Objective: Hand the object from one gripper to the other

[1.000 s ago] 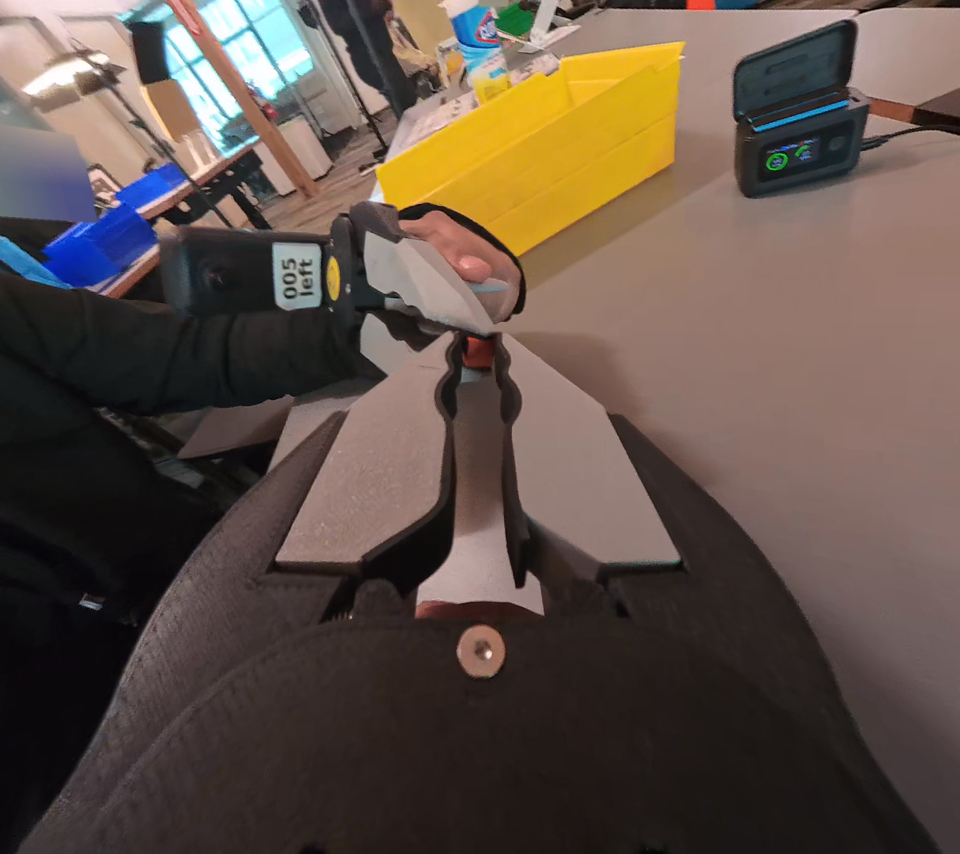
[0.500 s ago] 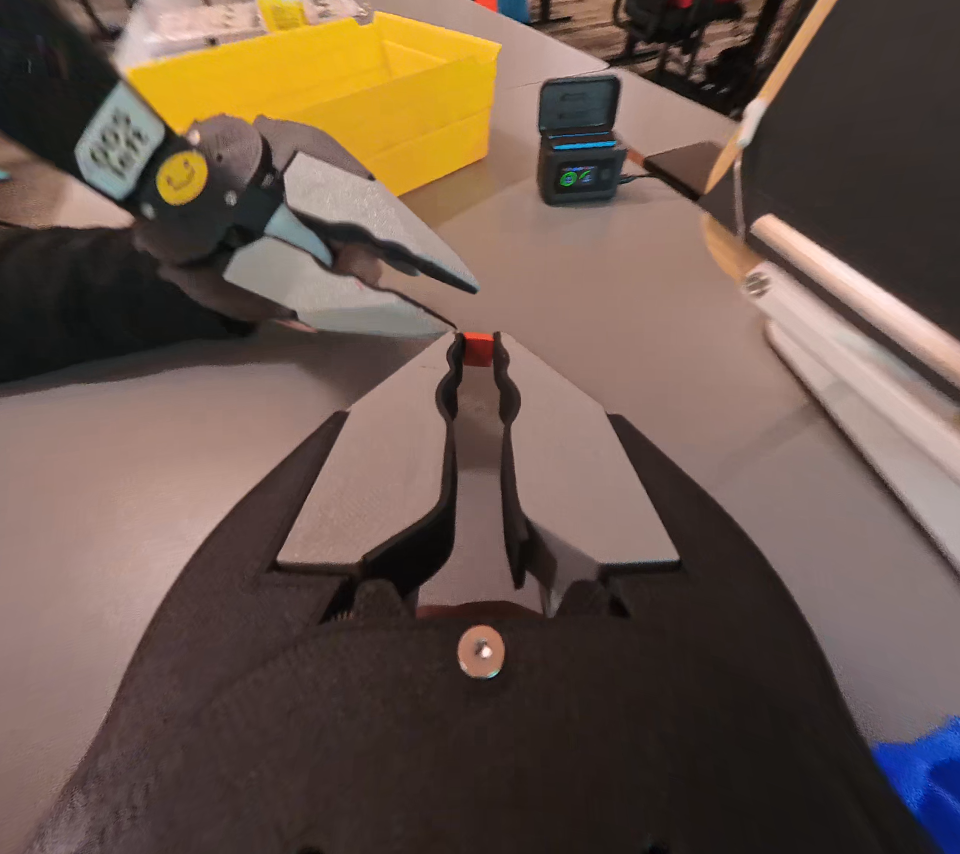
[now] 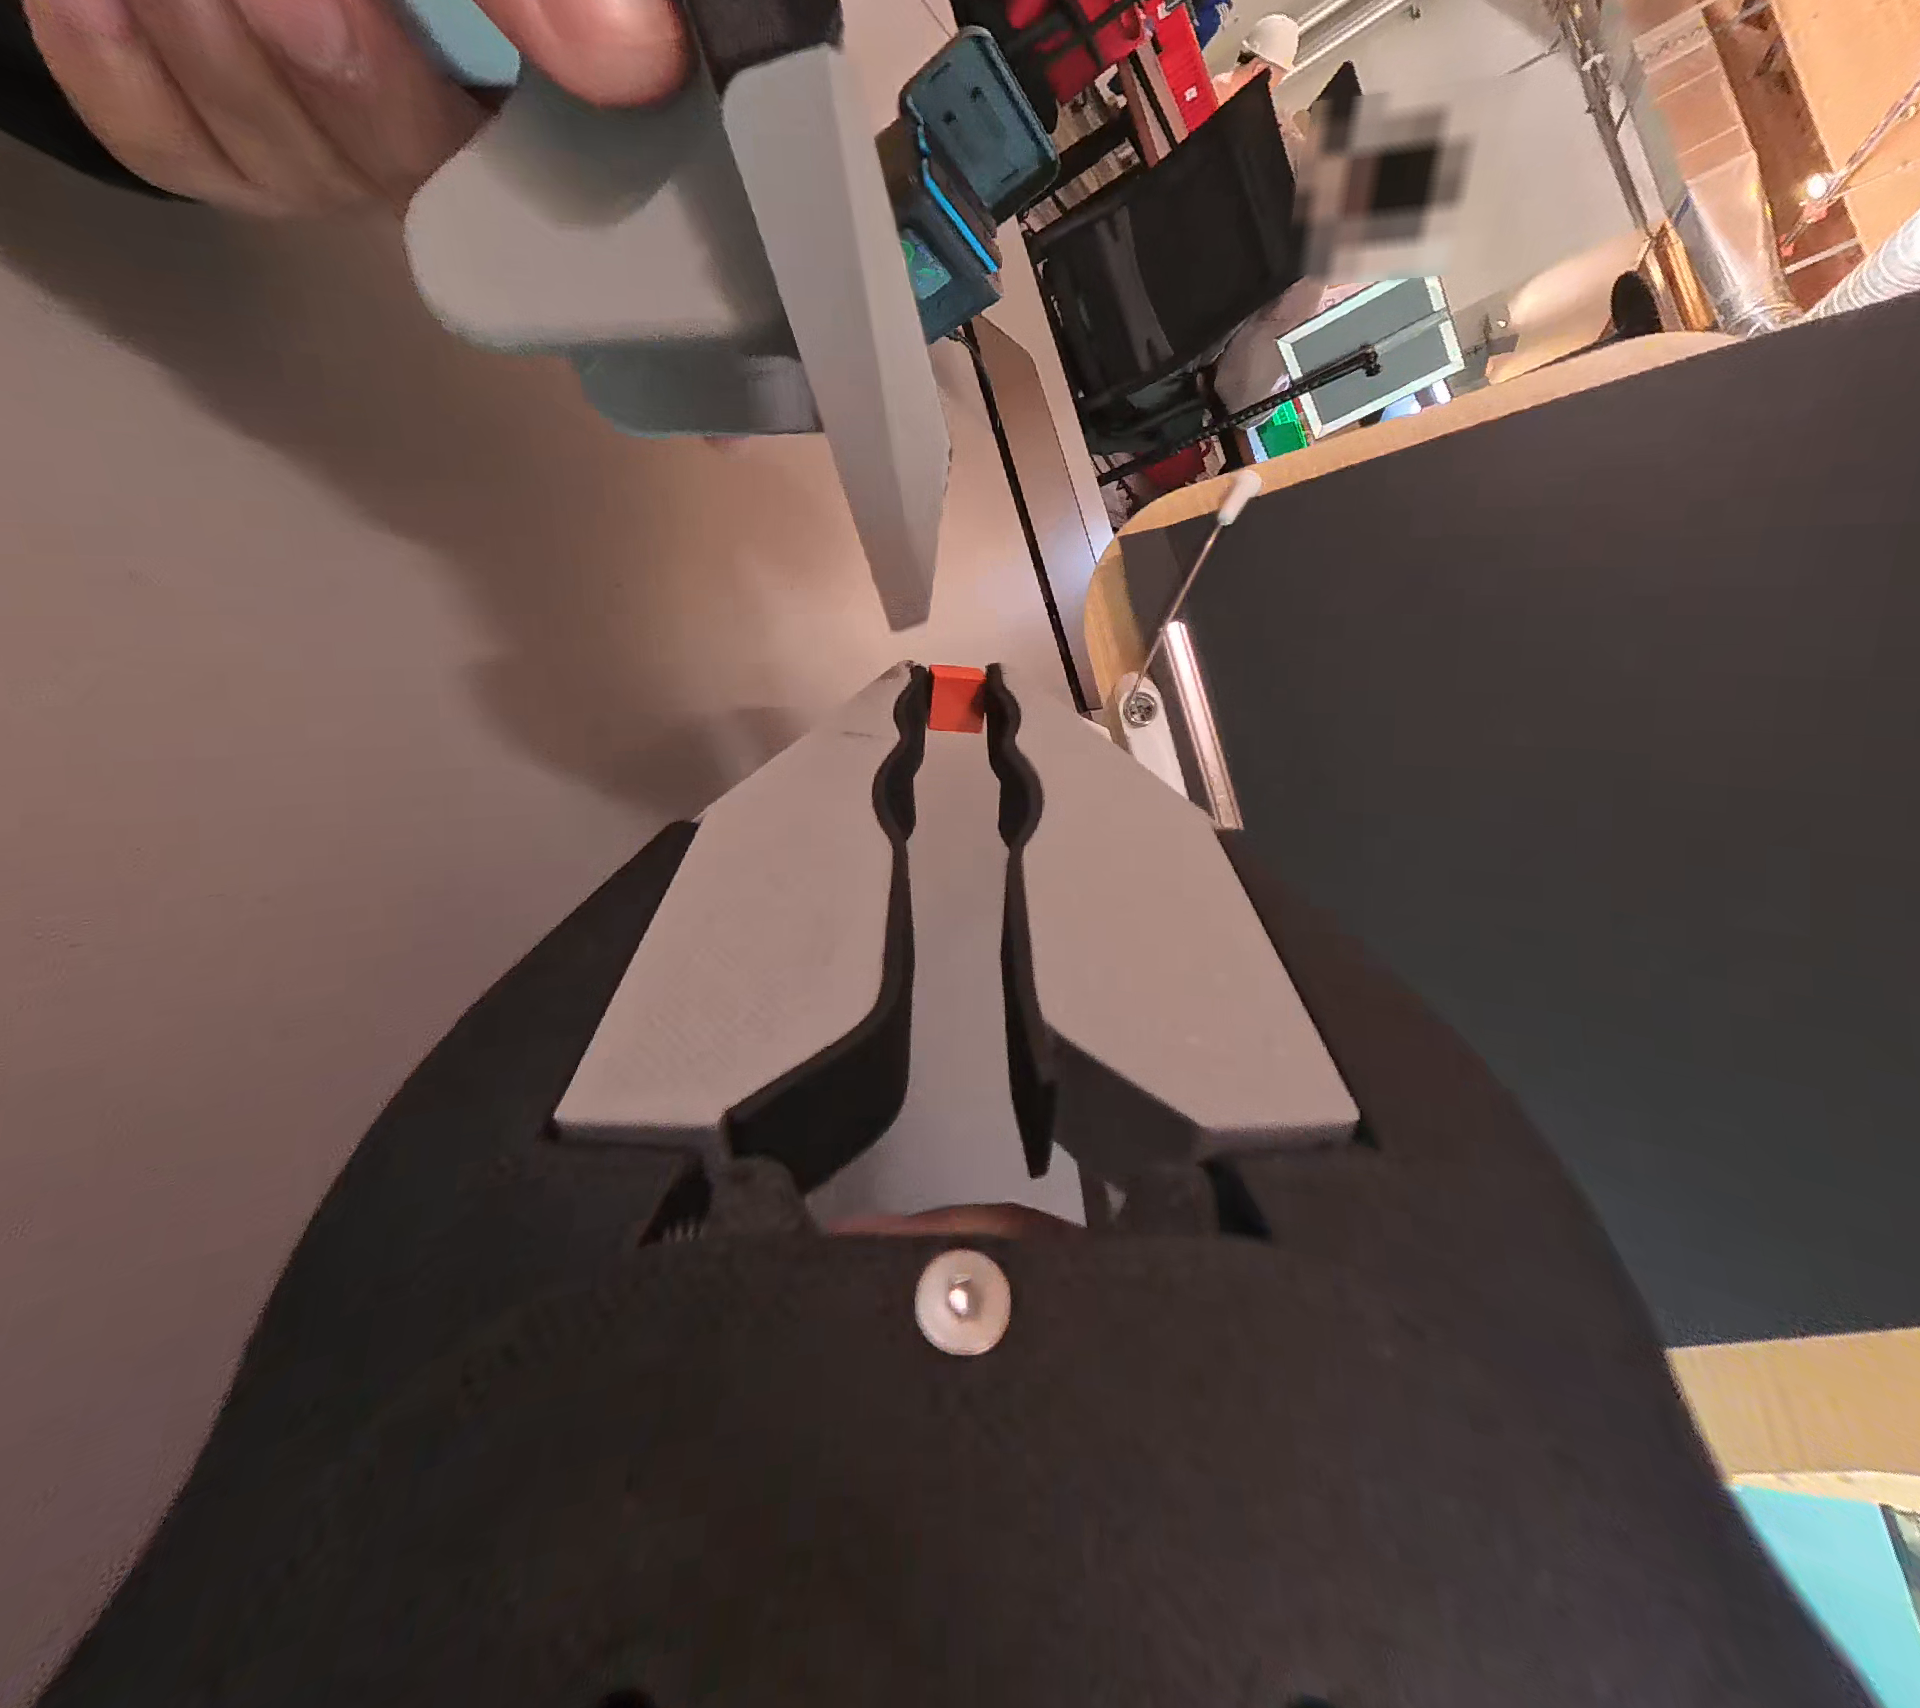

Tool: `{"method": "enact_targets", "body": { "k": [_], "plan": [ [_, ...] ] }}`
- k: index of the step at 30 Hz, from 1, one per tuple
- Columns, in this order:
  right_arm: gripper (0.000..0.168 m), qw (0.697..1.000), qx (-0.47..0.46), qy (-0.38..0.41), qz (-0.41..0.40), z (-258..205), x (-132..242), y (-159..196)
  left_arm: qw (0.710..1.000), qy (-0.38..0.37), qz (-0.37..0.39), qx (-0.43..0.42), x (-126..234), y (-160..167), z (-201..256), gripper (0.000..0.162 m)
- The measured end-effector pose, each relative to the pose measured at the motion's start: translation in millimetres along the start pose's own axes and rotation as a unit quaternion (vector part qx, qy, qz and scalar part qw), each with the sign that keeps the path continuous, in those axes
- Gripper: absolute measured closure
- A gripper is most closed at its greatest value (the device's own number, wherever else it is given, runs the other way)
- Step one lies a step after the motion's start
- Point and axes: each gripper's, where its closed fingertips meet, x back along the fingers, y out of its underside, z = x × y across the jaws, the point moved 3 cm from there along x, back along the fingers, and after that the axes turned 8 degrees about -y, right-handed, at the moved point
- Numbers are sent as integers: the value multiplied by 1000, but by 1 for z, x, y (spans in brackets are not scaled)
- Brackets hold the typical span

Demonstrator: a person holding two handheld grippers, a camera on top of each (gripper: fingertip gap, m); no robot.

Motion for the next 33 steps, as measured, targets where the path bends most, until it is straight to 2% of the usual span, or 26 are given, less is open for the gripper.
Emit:
{"method": "enact_targets", "body": {
  "k": [3, 10, 15, 18, 21, 22, 24, 27, 29, 30, 33],
  "plan": [
    [160, 1000, 15, -6, 4, -4, 1, -4, 1000, -11, -4, -26, -3, 3, 3, 124],
    [160, 999, 49, -18, 3, -12, 1, -9, 1000, 7, -21, -14, -5, 8, 6, 132],
    [160, 998, 60, -31, -1, -19, -1, -12, 999, 2, -36, -31, -6, 14, 4, 147],
    [159, 998, 59, -33, -3, -21, -3, -10, 997, -15, -47, -67, -7, 15, 4, 154],
    [150, 997, -15, -81, 7, -25, -5, -7, 983, -74, -56, -158, -6, 17, -5, 154],
    [144, 992, -57, -109, 10, -27, -6, -6, 973, -104, -57, -197, -5, 17, -11, 154],
    [143, 980, -123, -158, 19, -29, -6, -3, 939, -176, -53, -292, -3, 14, -25, 154],
    [143, 964, -197, -174, 29, -22, -5, 2, 836, -283, -37, -469, 4, 5, -37, 154],
    [143, 946, -257, -195, 40, -19, -6, 3, 768, -283, -13, -575, 2, 6, -24, 154],
    [142, 934, -288, -206, 47, -18, -6, 4, 748, -275, -6, -604, 0, 8, -17, 154],
    [141, 895, -368, -241, 75, -15, -6, 3, 730, -248, 24, -636, -3, 11, 1, 154]
  ]
}}
